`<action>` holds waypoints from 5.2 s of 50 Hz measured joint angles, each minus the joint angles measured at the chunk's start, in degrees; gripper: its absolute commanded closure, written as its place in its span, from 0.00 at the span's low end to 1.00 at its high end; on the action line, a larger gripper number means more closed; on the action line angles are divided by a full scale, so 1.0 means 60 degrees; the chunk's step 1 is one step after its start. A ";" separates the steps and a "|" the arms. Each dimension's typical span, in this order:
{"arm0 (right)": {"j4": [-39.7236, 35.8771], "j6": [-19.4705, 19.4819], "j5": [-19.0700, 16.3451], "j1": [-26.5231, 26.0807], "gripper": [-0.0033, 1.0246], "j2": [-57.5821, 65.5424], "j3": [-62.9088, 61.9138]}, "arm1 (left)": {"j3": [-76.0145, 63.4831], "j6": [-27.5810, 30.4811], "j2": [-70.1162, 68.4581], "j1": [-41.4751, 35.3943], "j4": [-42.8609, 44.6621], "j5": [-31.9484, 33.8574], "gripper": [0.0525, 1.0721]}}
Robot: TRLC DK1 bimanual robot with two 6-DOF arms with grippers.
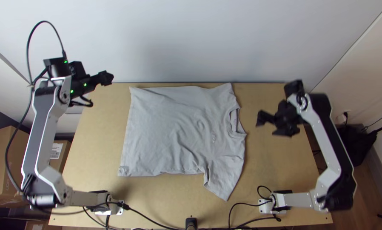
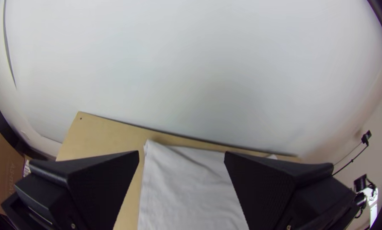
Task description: Fold the t-shirt
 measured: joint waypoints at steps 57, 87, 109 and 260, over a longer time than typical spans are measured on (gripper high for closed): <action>0.4615 -0.0262 -0.2248 0.2167 0.78 -0.1013 -0.7074 | -0.4076 0.1523 -0.6288 0.0597 -0.3206 0.0011 0.05; 0.4350 -0.0259 -0.2251 0.3140 0.52 -0.1239 -0.7431 | -0.4229 0.2849 -0.6291 0.0732 -0.3960 0.0015 0.05; 0.4543 -0.0262 -0.2022 0.3592 0.97 -0.1235 -0.7439 | -0.7118 0.5530 -0.6641 0.0729 -0.4783 -0.0535 0.06; 0.4484 -0.3377 0.0772 0.0874 0.97 0.2586 0.7956 | 0.3799 0.1789 0.0441 0.1042 -0.0696 -0.0499 0.98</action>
